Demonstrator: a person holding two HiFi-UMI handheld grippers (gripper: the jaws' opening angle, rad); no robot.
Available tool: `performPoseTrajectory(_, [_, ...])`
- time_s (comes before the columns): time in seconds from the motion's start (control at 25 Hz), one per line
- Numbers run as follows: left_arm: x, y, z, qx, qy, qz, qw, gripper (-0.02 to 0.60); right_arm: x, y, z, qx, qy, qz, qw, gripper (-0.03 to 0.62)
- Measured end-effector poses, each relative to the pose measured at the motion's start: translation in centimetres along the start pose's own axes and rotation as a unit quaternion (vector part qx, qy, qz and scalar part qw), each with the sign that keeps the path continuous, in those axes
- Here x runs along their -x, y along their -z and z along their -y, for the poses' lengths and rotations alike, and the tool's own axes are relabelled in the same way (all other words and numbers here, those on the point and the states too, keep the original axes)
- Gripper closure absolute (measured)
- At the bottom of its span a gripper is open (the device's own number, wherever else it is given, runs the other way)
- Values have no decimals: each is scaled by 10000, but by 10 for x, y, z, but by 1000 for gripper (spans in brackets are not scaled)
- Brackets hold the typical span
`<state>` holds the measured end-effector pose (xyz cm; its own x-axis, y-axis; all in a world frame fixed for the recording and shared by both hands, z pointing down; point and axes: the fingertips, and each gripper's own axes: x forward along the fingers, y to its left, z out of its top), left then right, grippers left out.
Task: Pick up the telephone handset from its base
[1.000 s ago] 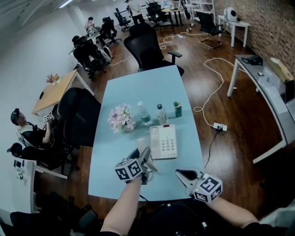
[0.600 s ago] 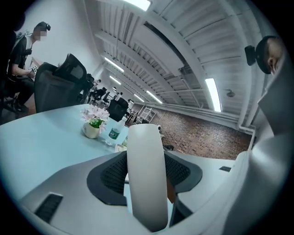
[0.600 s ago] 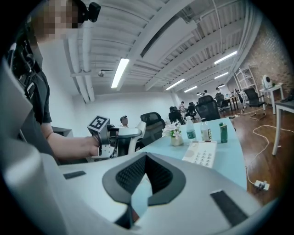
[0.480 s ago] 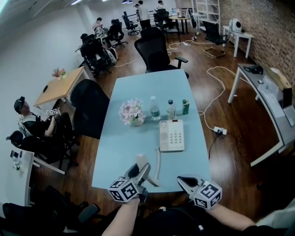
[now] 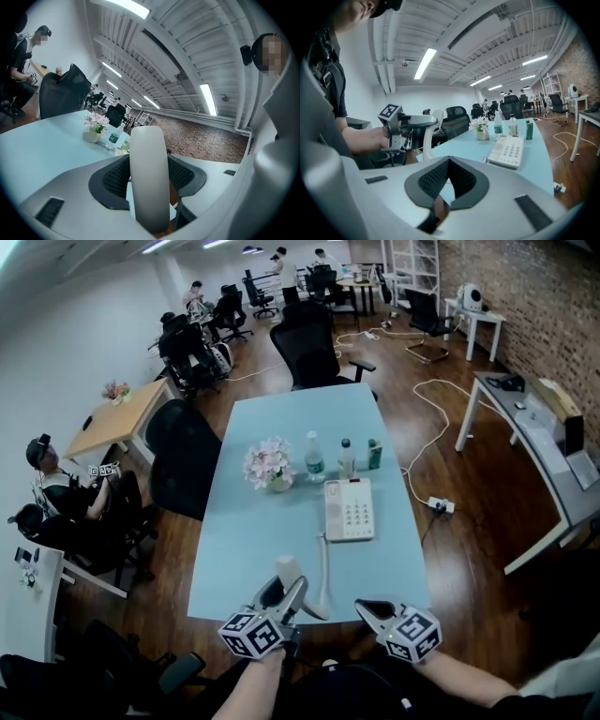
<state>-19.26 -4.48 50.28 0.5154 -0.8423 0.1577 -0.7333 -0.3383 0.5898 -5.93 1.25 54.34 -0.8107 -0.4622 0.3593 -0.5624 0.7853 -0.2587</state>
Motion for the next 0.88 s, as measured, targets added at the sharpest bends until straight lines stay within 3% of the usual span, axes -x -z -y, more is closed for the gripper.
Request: performPoseTrajectory(0.88, [10, -6, -4, 3, -151, 137, 9998, 344, -5, -11, -10, 198, -241, -55, 9995, 582])
